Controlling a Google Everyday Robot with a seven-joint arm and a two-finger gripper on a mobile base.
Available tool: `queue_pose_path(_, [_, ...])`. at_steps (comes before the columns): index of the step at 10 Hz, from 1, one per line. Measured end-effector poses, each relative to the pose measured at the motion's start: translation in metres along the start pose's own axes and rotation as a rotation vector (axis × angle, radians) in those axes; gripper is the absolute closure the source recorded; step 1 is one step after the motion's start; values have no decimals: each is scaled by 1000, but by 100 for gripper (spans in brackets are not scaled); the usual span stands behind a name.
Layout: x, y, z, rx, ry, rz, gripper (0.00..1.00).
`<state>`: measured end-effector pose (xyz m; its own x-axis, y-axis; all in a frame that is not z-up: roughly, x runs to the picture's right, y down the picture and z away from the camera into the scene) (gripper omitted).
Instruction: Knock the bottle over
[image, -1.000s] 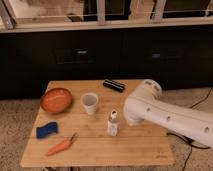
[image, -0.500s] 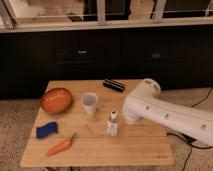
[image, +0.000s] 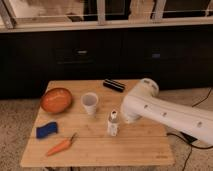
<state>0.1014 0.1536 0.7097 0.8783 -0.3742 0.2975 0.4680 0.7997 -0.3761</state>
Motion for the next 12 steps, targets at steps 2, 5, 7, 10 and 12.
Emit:
queue_pose_path(2, [-4,-4,4,2,-8,-15,94])
queue_pose_path(5, [-6,-8,10,3,-19,-39,94])
queue_pose_path(7, [-8,-12,14,3,-27,-55,94])
queue_pose_path(10, [-11,-18,19,2,-39,-80,94])
queue_pose_path(12, [-19,-25,24,1,-48,-107,94])
